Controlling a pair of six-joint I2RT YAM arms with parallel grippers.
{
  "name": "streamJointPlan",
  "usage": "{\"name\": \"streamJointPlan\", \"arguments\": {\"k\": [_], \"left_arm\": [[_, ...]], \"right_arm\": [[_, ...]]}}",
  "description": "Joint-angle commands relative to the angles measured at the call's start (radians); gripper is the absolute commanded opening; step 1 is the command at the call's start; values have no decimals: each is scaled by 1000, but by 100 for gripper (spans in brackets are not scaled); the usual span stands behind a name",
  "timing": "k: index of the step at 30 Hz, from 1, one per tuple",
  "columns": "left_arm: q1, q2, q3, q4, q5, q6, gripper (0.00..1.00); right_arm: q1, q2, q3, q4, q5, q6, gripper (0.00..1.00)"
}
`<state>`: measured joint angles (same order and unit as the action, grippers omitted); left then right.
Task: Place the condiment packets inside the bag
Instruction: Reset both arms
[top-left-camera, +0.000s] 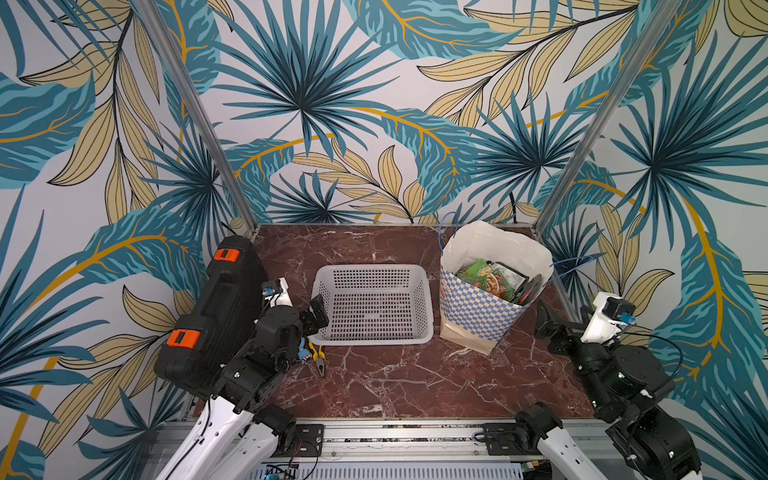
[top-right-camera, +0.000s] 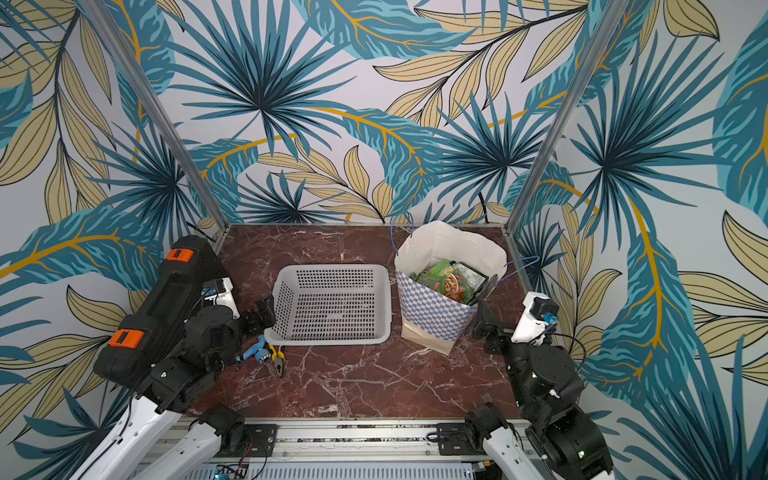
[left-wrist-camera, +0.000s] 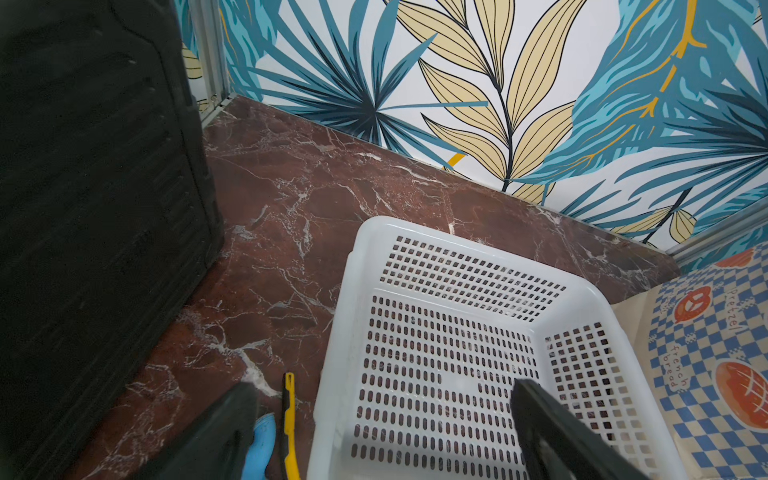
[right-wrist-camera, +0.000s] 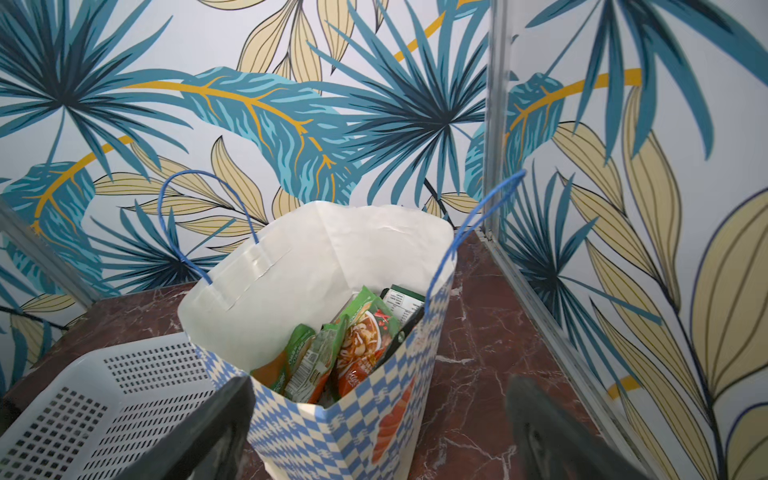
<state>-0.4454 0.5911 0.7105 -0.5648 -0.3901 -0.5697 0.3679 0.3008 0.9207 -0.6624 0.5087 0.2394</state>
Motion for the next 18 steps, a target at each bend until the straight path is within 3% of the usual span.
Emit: {"name": "streamJointPlan", "arguments": {"k": [1,7,12,18], "left_arm": [[-3,-41,-17,-39,-54,-14,100],[-3,-71,-74,-26,-169,2,100],[2,-27,-87,-21,-225,37,100],[39,41,-109,19,-265,75,100]], "right_arm": [[-2,-51,-48,25,155,2,100],[-1,-29,-113,-46,347,108,100],[-2,58,-189,-33,346,252,100],[-15,140,-272,30,421,310,99]]}}
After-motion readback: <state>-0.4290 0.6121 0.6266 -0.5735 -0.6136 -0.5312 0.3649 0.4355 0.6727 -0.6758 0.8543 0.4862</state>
